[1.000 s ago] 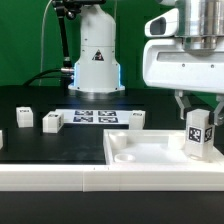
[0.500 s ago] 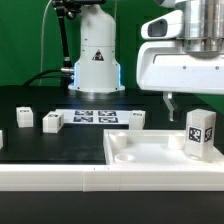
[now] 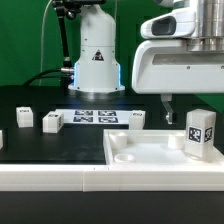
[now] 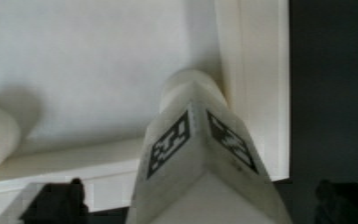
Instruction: Assemble one leg
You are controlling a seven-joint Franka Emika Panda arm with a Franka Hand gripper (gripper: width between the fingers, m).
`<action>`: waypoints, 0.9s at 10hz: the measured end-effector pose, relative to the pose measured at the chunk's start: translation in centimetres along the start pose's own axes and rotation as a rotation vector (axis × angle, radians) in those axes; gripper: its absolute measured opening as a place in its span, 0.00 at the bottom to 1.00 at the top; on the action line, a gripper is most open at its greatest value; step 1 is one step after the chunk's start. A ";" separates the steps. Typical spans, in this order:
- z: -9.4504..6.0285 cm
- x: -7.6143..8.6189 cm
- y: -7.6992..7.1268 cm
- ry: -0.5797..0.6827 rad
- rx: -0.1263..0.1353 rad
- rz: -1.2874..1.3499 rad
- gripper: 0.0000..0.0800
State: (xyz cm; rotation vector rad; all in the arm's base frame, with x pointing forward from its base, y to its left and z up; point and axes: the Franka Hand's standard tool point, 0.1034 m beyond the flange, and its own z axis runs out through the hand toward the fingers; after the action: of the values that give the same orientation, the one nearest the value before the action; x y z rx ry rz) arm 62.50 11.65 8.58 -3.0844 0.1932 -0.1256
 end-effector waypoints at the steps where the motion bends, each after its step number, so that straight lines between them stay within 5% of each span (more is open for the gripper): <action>1: 0.0 0.0 0.0 0.000 0.000 -0.099 0.81; 9: 0.2 -0.2 -0.1 0.003 -0.002 -0.558 0.81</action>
Offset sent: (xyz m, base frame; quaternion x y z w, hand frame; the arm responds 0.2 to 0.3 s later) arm -0.0003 0.0087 -0.0016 0.0100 -0.0121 -0.2038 0.9789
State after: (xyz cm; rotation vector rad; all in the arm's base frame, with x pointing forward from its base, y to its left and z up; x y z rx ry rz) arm 62.37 11.75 8.42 -3.0428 -0.6697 -0.1463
